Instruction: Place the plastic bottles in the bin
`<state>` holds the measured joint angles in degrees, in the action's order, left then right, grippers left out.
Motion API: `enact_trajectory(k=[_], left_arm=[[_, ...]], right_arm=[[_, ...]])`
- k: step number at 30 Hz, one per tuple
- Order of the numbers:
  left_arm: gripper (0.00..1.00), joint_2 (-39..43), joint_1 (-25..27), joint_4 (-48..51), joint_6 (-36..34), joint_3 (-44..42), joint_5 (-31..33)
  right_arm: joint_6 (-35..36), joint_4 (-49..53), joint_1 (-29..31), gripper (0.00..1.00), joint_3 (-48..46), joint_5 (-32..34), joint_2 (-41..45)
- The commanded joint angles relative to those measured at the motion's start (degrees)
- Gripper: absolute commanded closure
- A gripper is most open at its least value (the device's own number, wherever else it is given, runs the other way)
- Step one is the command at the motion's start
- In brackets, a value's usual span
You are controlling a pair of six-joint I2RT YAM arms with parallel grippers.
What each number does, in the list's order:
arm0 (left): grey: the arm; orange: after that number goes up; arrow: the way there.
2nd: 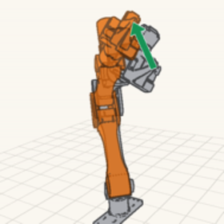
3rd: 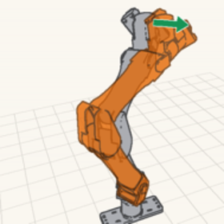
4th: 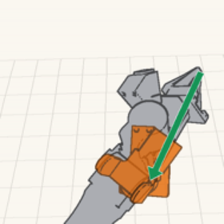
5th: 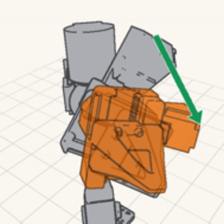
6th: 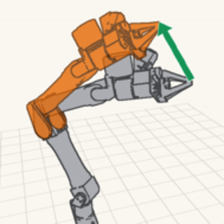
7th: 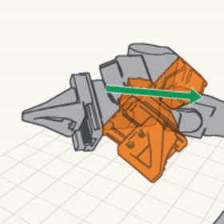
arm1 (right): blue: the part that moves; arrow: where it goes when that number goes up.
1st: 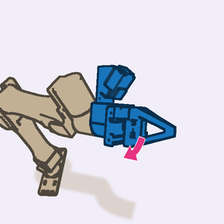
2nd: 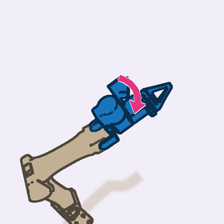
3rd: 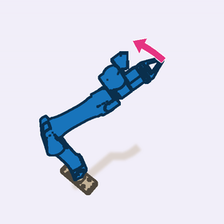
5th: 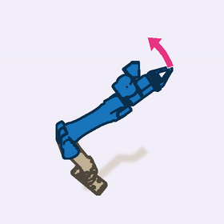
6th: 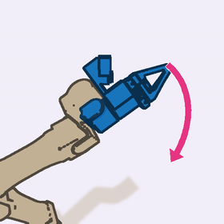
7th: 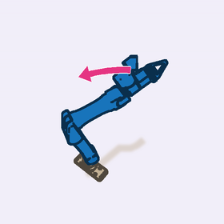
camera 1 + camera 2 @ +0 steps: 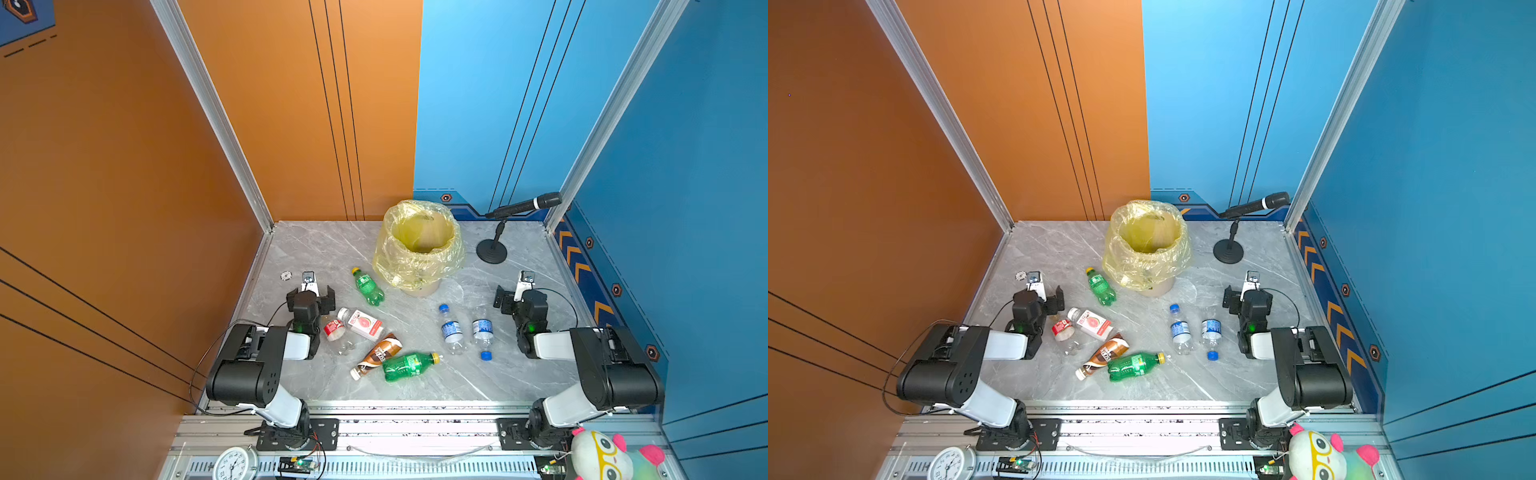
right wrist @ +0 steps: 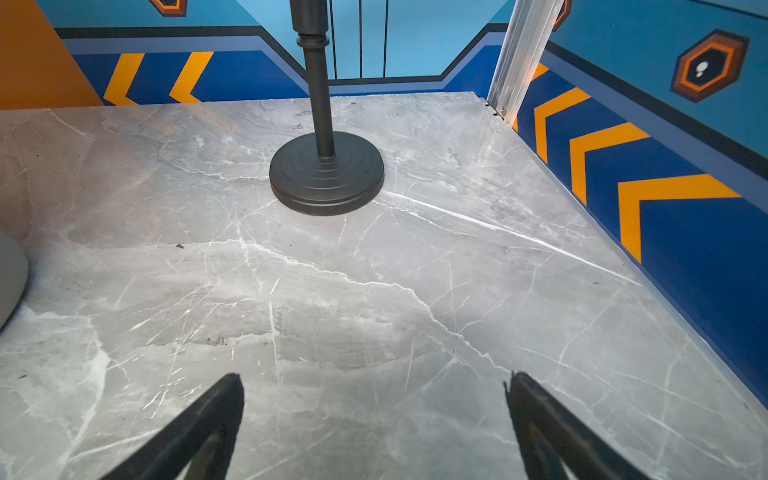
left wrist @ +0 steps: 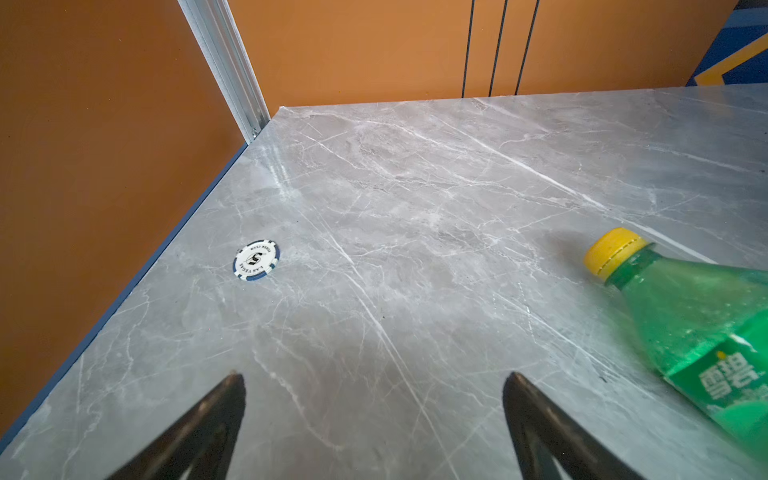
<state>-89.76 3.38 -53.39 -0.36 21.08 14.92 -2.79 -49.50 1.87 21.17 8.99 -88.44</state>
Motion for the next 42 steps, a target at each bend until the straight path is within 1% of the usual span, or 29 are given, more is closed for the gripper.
enact_trajectory(k=[1, 20, 25, 39, 40, 41, 42], left_arm=[[0.02, 0.0, -0.4, -0.1, 0.3, 0.4, -1.1], [0.03, 0.0, -0.3, -0.1, 0.4, 0.4, -1.1], [0.03, 0.2, -1.3, 0.0, 0.8, 0.4, -3.0], [0.03, 0.4, -1.4, -0.1, 0.8, 0.2, -3.3], [0.02, 1.2, -1.2, -0.1, 0.8, 0.1, -2.5], [0.03, 3.0, -0.8, 0.7, 0.6, -0.1, -1.4], [0.02, 6.3, -0.3, 4.0, 0.4, 0.1, 0.2]], right_arm=[[-0.5, 0.6, 0.1, 0.0, 1.1, -0.1, 0.6], [-0.5, 0.6, 0.2, 0.0, 1.1, 0.0, 0.6], [-0.5, 0.7, 0.2, 0.0, 1.1, -0.1, 0.6], [-0.7, 0.2, 0.2, 0.0, 1.2, 0.4, 0.8], [-1.2, 2.1, 0.4, 0.0, 1.9, 2.3, 2.1], [-1.7, 8.2, 0.9, 0.0, 3.7, 5.0, 4.9], [-3.1, 18.0, 1.3, 0.0, 7.6, 8.2, 8.8]])
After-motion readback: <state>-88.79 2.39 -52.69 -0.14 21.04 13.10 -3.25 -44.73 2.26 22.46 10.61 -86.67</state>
